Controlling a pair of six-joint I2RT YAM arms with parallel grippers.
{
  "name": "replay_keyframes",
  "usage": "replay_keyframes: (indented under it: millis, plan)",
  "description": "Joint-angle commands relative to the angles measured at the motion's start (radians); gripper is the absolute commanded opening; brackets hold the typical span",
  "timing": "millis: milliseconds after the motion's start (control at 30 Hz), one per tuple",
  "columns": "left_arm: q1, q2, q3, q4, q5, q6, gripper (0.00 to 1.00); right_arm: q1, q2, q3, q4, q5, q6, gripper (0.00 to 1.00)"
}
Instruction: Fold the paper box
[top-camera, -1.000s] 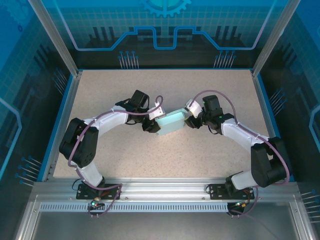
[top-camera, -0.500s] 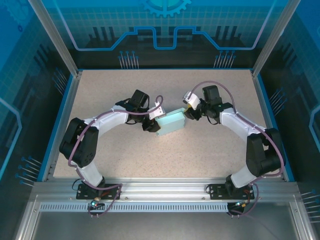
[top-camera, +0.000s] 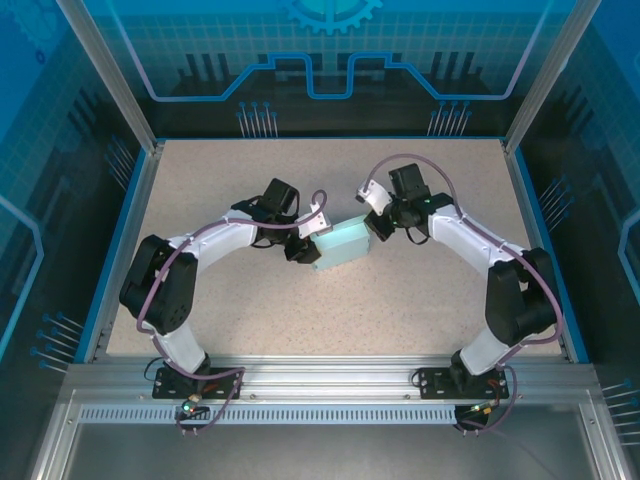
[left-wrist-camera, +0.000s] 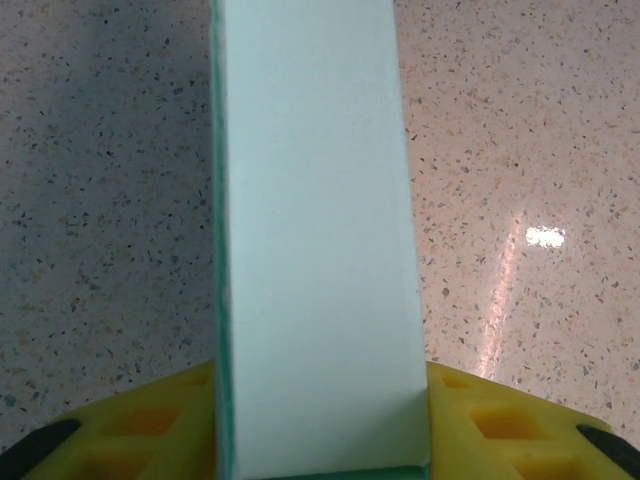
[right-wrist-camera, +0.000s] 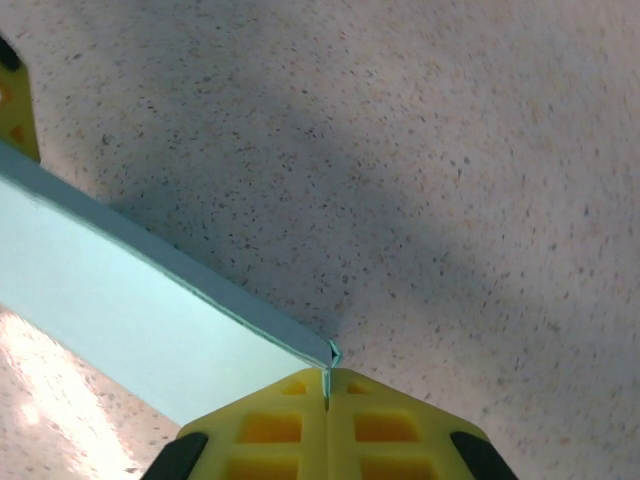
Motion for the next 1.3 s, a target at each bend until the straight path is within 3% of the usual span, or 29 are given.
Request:
replay_keyframes:
  millis: [0,167,367,733,967,1267]
  plan:
    - [-0.005,0.027,0.025,-0.021,-0.049,-0.025,0.45,0.050,0.026,0.046,-0.116,0.074,0.243,0.01]
    - [-0.010,0.036,0.033,-0.023,-0.068,-0.037,0.45,0.129,0.043,0.041,-0.114,0.179,0.430,0.01]
    - [-0.009,0.046,0.045,-0.029,-0.083,-0.055,0.45,0.162,0.047,0.014,-0.071,0.247,0.521,0.01]
    - [-0.010,0.055,0.061,-0.037,-0.109,-0.075,0.46,0.195,-0.050,-0.198,0.158,0.309,0.522,0.00]
    - [-0.010,0.055,0.060,-0.037,-0.113,-0.074,0.46,0.187,-0.071,-0.245,0.198,0.300,0.435,0.00]
    - [-0.010,0.039,0.059,-0.020,-0.097,-0.104,0.49,0.203,-0.108,-0.389,0.352,0.323,0.457,0.00]
